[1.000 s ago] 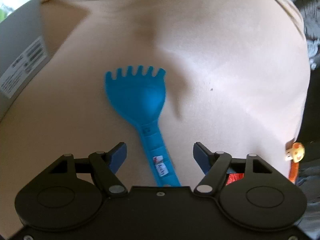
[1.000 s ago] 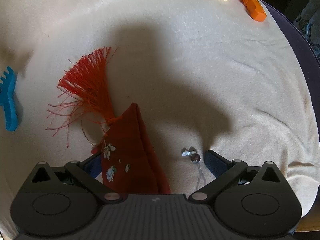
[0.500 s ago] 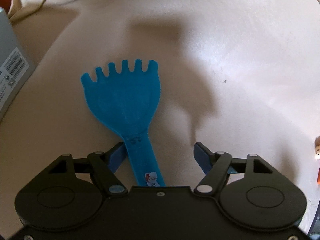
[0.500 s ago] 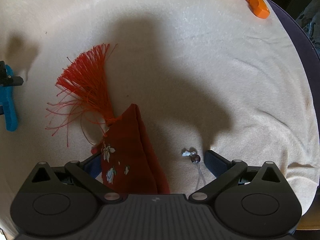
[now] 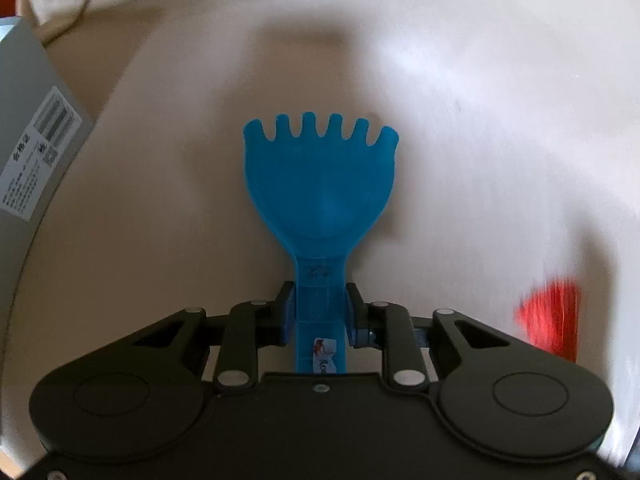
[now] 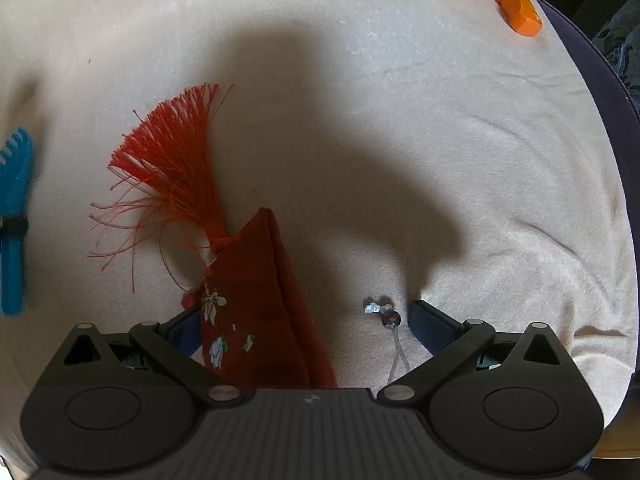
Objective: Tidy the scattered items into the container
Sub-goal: 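Grasp the blue plastic rake by its handle with the left tool while the right holds the red pouch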
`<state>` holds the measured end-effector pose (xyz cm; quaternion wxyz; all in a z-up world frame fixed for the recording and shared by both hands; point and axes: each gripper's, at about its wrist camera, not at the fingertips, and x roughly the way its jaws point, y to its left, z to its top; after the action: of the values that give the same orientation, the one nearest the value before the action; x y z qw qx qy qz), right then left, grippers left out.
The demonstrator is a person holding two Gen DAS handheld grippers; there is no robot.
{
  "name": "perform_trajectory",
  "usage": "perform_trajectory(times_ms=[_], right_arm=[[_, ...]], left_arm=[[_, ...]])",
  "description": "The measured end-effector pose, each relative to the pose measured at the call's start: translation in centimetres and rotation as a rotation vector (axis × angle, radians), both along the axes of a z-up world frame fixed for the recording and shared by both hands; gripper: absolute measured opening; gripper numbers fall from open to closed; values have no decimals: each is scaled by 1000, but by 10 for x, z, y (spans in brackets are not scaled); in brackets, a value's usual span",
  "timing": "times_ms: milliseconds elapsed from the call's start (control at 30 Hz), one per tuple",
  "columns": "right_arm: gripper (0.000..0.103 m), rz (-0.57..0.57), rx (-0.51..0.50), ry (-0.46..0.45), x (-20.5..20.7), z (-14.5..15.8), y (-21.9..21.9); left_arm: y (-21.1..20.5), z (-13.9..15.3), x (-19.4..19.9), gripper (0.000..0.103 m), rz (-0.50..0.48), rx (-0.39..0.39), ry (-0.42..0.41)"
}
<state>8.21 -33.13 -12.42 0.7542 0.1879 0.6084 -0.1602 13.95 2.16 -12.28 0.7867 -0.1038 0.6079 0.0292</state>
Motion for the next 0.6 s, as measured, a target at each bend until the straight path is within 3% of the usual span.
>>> perform_trajectory(times_ms=[233,333,600], right_arm=[[103,1,-12,-15,-4,1,2],[103,1,-9,-10,-2,1,1],[103,3,-19,-47,-13,6,1]], left_arm=[[-5,0,-49,23,-172,12,78],[5,-1,-69,23,-204,-27,103],[52,-10,-80,24,-72,-234,116]])
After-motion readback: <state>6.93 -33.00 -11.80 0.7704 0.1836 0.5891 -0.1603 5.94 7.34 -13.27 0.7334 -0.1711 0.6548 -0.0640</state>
